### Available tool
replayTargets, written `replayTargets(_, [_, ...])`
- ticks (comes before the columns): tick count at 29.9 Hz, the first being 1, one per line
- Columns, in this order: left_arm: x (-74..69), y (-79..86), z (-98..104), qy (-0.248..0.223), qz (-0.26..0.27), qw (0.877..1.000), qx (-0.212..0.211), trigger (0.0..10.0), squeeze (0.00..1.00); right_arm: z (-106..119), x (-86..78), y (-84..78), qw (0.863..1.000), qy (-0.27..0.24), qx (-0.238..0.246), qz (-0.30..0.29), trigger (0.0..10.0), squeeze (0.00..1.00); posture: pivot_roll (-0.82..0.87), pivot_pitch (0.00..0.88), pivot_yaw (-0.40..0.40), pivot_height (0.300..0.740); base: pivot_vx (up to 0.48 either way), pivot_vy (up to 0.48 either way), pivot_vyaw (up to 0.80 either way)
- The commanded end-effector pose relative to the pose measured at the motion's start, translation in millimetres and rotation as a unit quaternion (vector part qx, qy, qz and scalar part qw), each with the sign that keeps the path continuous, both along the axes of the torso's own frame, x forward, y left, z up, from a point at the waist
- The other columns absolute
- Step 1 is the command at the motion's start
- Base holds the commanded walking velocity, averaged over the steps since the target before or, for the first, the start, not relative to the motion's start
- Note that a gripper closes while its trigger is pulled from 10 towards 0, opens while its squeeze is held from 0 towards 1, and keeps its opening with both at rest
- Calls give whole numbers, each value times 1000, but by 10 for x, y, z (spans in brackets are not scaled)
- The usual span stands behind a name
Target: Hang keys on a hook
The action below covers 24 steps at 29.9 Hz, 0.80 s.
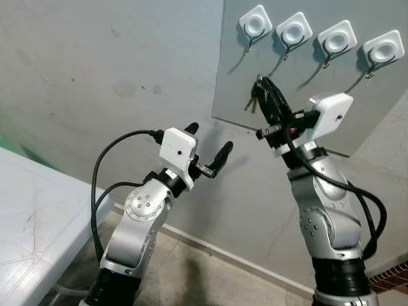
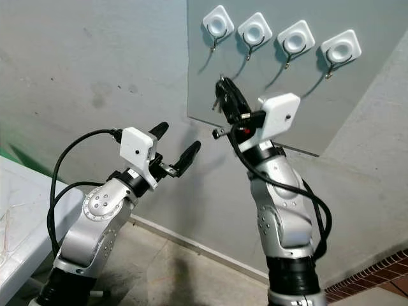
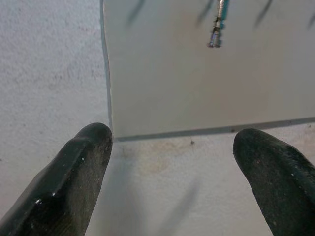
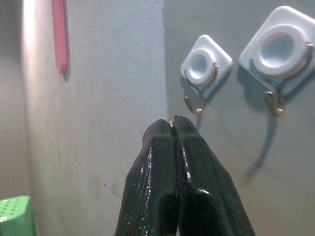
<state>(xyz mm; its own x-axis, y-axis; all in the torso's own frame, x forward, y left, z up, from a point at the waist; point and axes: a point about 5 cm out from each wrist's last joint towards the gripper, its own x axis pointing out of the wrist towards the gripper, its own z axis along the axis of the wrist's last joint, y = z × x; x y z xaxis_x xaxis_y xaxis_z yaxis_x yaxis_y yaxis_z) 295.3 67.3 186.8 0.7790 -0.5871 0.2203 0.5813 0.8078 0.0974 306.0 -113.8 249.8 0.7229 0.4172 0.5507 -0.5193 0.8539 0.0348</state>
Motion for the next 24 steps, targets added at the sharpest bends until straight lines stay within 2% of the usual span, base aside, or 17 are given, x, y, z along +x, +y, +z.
replayTargets(1, [14,-13,64,-15,-4,1000,1,10000,0,56,35,-46,1000,-5,21,-5,10000,0,-45,50,-15,732,0,0,0])
replayTargets(15, [9,-55,102,-25,-15,1000,4,10000,0,150,115,-50,996,3,93,5,10000,0,-41,54,-10,732,0,0,0])
replayTargets(24, [7,-65,88,-23,-16,1000,4,10000,0,166,139,-131,988,17,152,5,10000,0,-43,52,-8,732,0,0,0])
